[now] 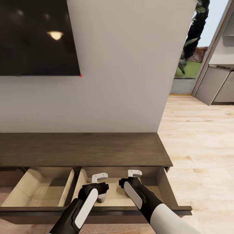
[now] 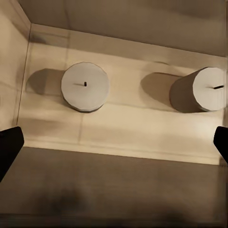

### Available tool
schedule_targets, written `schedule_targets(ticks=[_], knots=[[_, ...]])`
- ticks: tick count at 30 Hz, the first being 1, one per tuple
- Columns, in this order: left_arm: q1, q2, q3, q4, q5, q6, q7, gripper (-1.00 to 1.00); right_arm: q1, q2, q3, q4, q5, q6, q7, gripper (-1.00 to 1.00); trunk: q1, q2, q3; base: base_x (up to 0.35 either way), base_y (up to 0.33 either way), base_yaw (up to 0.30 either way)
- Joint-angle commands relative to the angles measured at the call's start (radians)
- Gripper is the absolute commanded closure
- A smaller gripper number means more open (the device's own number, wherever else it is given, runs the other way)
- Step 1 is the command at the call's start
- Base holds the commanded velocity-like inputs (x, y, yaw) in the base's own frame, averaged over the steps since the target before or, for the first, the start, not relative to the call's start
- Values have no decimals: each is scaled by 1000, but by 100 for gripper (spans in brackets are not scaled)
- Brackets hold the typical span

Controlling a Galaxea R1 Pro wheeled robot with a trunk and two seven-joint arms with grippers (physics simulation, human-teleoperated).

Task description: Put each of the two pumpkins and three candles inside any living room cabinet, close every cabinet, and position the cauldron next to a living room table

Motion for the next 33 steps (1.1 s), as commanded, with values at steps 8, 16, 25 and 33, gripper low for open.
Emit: schedule_targets(ticks=[8,16,25,33], knots=[[0,0,0,0,0,0,1,-100,0,0,0,-6,-10,7,1,-100,-31,56,25,-29,0,0],[-2,0,1,-1,0,2,1,-100,1,0,1,-8,-7,8,1,-100,-61,112,50,-86,0,0],[-6,2,6,-1,0,5,1,-100,1,0,1,-8,-9,9,1,-100,-96,175,78,-2,0,0],[-24,11,25,0,9,27,0,-100,0,0,0,-22,-12,14,-4,-100,-127,231,103,0,0,0]])
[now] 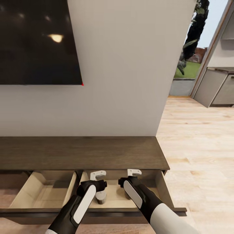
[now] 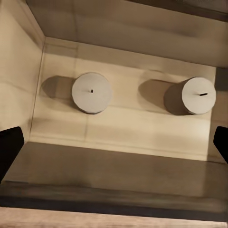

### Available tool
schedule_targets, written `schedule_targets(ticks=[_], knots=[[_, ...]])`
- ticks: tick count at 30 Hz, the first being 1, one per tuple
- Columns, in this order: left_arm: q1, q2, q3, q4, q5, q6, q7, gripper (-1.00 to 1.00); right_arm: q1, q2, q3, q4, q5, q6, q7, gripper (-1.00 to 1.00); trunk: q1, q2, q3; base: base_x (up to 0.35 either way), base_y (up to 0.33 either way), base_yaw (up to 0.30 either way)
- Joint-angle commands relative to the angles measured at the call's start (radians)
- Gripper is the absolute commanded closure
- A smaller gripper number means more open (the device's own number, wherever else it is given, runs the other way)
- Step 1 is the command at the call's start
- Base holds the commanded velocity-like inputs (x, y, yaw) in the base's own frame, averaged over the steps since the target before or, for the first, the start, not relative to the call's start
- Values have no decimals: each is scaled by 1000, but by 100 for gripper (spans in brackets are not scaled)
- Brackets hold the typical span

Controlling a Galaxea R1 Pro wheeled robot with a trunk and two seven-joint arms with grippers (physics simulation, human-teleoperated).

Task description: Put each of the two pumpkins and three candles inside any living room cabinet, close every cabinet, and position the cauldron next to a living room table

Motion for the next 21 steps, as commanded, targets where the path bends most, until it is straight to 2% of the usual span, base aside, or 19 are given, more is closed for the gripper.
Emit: schedule_targets(ticks=[1,6,21], knots=[[0,0,6,0,0,7,0,-100,0,0,0,-2,0,1,-1,-100,-4,7,3,0,0,0],[-6,1,34,0,1,44,-1,-100,-1,0,0,-6,-2,4,-4,-100,-23,42,19,0,0,0],[-19,1,42,2,2,86,-2,-100,0,0,0,-7,-2,26,-3,-100,-81,147,66,0,0,0]])
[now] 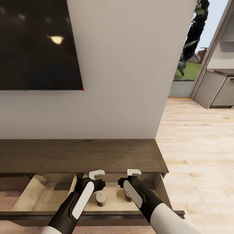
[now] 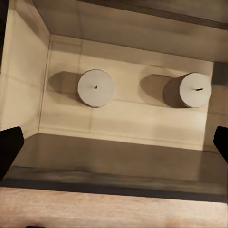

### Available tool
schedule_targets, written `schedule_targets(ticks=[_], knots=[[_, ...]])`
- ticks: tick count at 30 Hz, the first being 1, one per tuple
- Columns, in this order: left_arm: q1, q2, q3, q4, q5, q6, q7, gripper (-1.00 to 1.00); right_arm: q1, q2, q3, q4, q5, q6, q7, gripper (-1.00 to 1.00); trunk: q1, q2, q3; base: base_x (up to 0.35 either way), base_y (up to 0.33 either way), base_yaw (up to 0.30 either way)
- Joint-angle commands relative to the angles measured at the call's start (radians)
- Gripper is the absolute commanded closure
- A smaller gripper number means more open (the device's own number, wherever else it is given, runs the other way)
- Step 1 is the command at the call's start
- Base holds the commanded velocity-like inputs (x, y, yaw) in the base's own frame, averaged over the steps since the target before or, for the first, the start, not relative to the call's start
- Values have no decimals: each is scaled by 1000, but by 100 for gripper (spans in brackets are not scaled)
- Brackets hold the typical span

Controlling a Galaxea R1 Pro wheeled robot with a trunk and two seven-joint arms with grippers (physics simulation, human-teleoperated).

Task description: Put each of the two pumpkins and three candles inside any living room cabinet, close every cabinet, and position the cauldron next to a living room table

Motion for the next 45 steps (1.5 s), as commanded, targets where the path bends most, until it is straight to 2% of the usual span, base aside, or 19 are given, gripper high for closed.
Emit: schedule_targets(ticks=[1,22,33,41,45], knots=[[0,0,0,0,0,1,0,-100,0,0,0,0,0,0,0,-100,-4,7,3,0,0,0],[0,1,2,0,0,15,0,-100,1,0,0,0,1,0,-2,-100,-84,154,69,0,0,0],[-8,1,41,0,0,48,0,-100,1,0,0,0,1,0,-2,-100,-127,231,103,0,0,115],[-11,0,105,0,1,86,0,-100,1,0,0,0,1,0,-3,-100,-127,231,103,0,0,274],[-12,0,115,0,2,96,0,-100,1,0,0,0,1,0,-4,-100,-127,231,103,0,0,290]])
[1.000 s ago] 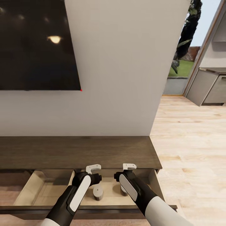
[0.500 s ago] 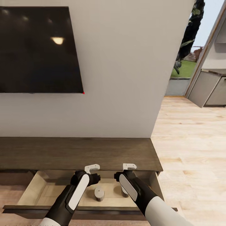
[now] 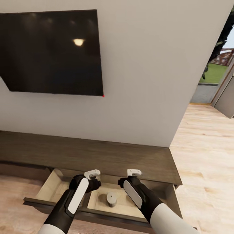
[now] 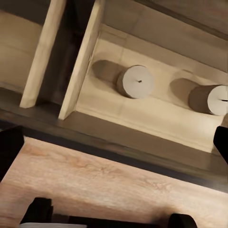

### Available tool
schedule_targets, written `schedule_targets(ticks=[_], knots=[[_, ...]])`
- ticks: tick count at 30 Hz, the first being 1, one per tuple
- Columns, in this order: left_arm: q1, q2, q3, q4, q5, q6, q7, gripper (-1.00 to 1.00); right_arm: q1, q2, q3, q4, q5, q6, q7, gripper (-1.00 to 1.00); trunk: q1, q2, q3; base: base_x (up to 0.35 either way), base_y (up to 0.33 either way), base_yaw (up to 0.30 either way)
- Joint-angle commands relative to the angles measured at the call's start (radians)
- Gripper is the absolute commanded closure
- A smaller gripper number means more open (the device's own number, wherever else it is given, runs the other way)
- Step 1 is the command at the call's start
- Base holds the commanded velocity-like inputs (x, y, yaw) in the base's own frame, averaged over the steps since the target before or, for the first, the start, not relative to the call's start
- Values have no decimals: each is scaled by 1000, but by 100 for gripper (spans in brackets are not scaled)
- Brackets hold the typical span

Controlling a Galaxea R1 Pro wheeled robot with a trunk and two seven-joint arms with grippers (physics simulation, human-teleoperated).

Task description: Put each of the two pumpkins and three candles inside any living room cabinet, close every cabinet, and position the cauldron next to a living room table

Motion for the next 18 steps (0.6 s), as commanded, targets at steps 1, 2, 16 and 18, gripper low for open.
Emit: schedule_targets(ticks=[1,2,16,18], knots=[[0,0,0,0,0,1,0,-100,0,0,0,0,0,0,0,-100,0,0,0,0,0,291],[0,0,1,0,0,2,0,-100,0,0,1,0,0,-1,0,-100,0,0,0,0,0,291],[-2,0,3,0,0,5,0,-100,0,0,1,0,0,-2,0,-100,0,0,0,0,0,292],[-2,0,3,-2,0,6,0,-100,0,0,1,0,0,-2,0,-100,0,0,0,0,0,292]])
